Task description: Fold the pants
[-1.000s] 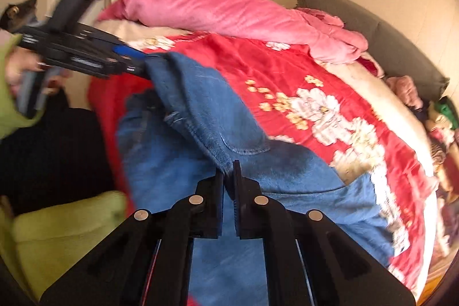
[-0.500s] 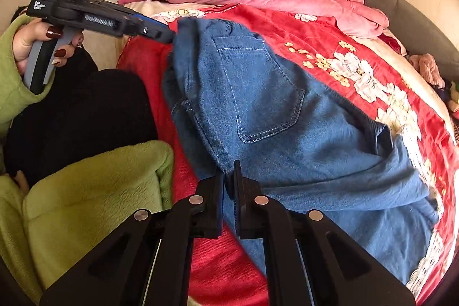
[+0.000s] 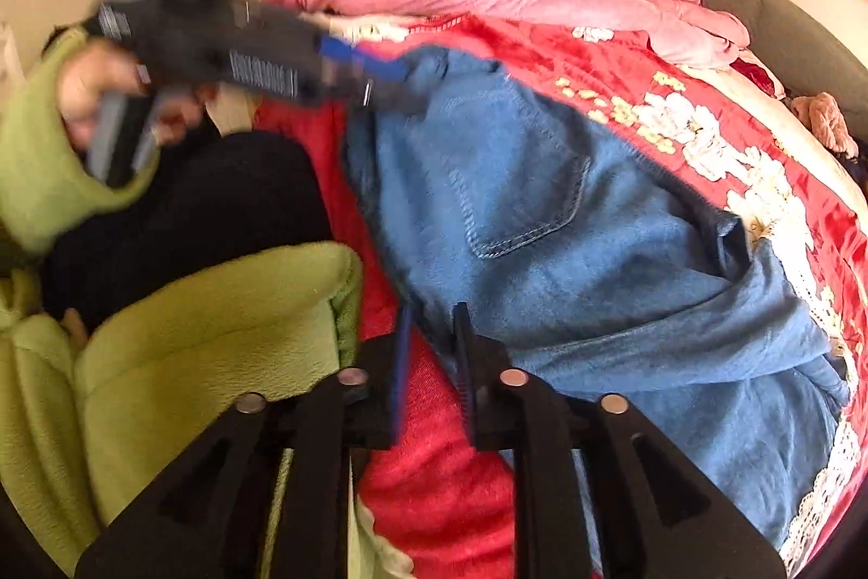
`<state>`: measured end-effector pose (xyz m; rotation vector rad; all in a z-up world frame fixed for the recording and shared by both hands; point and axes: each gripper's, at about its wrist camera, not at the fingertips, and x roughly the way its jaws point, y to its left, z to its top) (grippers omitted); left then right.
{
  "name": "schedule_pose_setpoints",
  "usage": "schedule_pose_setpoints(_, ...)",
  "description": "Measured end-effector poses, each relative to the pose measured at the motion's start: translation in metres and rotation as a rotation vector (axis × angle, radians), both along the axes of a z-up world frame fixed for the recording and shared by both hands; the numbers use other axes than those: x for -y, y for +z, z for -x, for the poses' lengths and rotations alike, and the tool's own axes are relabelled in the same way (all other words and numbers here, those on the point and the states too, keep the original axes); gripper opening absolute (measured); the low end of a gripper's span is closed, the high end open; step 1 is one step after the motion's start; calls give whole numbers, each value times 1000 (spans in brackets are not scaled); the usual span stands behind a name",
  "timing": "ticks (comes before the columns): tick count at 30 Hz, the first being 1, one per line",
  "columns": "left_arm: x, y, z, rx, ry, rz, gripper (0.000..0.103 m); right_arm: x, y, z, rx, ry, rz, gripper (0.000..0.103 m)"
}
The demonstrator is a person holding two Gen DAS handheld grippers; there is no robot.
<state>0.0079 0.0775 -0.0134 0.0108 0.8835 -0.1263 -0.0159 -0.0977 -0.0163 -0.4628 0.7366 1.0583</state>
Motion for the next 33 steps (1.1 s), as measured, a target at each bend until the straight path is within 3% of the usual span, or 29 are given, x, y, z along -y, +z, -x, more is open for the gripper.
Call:
schedule_pose_setpoints(3,-3,-4,2,1,1,14,33,9,11,-16,-38,-95,-88,32)
schedule_pose_setpoints(5,-3,-4,3,4,-2,13,33,7,8,-23,-68,-136,-99,32)
schedule_pose_setpoints(10,-5,-4,6,10,-4,33,33,-12,-31,-29,-139,-210,56,32)
schedule_pose_setpoints(15,-6,2,11,32,4,62,34,-5,-26,-31,-167,-240,7,33)
schedule_pose_setpoints(19,-6,12,17,59,14,81,46,11,1,-33,-127,-276,-68,33)
schedule_pose_setpoints(21,-4,18,21,76,16,76,55,24,12,-37,-106,-321,-95,52)
schedule_pose_setpoints(22,-2,22,22,84,19,70,60,29,16,-39,-99,-340,-106,54)
schedule_pose_setpoints(33,22,32,18,83,-17,83,86,93,40,-60,-46,-547,-161,58)
